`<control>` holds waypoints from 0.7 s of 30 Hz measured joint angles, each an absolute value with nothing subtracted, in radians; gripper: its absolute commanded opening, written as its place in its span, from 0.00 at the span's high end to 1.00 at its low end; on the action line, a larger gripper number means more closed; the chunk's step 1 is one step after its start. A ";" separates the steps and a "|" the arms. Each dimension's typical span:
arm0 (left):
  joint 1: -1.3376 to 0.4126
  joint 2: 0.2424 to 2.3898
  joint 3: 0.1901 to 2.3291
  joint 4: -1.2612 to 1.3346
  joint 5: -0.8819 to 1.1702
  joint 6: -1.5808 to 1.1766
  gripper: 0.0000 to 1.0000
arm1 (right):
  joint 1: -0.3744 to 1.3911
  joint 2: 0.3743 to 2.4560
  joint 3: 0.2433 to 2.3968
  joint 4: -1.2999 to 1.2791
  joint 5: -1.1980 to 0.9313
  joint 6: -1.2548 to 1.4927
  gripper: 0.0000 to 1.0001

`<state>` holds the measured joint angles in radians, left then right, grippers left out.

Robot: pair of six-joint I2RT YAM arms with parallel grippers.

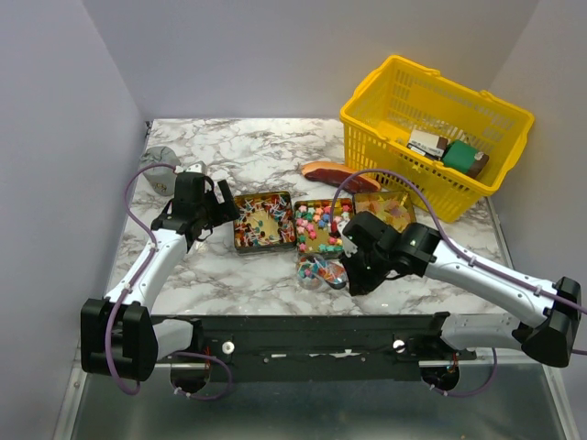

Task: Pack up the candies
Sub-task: Place the fake candies in the packing bottle.

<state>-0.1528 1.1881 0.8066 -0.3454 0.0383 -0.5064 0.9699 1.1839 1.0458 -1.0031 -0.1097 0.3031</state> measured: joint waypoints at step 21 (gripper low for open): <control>-0.153 1.189 0.807 -0.345 0.038 -0.506 0.01 | 0.974 1.247 1.117 -1.158 -0.119 0.348 0.99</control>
